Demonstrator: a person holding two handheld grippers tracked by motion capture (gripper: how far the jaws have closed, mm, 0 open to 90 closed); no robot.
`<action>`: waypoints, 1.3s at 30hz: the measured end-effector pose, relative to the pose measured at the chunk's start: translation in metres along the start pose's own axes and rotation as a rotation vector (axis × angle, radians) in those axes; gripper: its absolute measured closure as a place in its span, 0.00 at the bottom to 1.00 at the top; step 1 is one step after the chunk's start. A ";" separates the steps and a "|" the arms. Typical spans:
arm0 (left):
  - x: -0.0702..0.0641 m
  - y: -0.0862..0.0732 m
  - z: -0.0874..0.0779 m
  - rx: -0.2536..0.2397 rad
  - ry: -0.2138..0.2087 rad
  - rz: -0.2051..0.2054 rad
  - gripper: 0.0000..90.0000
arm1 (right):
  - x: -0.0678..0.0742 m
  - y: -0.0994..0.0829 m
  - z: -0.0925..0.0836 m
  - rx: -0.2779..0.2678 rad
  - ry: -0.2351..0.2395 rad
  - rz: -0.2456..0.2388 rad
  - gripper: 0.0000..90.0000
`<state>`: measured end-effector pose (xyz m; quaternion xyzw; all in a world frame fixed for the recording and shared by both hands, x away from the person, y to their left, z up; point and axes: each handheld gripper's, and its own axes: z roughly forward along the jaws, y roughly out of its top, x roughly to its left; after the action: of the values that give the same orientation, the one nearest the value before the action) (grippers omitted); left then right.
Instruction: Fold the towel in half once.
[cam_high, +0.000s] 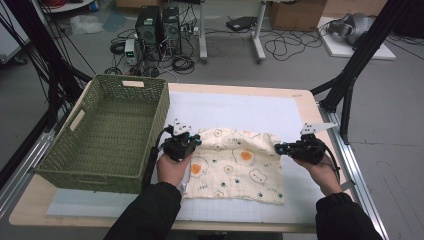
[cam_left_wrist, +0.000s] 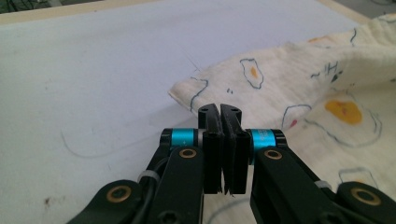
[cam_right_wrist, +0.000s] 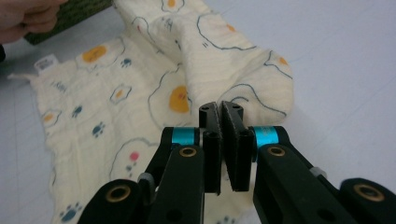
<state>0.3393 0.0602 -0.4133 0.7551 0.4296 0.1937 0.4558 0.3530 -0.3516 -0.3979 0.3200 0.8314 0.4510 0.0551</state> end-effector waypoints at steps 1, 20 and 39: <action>-0.001 -0.004 -0.001 0.010 -0.005 0.000 0.97 | 0.003 -0.006 -0.001 0.005 0.002 0.004 0.96; -0.005 -0.018 -0.011 0.159 -0.079 -0.052 0.58 | 0.007 -0.022 -0.006 0.014 -0.051 0.069 0.51; 0.001 0.003 0.037 0.243 -0.106 -0.074 0.94 | 0.000 -0.017 0.042 0.101 0.022 0.045 0.81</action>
<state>0.3660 0.0410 -0.4295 0.7977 0.4526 0.0831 0.3897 0.3610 -0.3283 -0.4358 0.3362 0.8462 0.4131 0.0198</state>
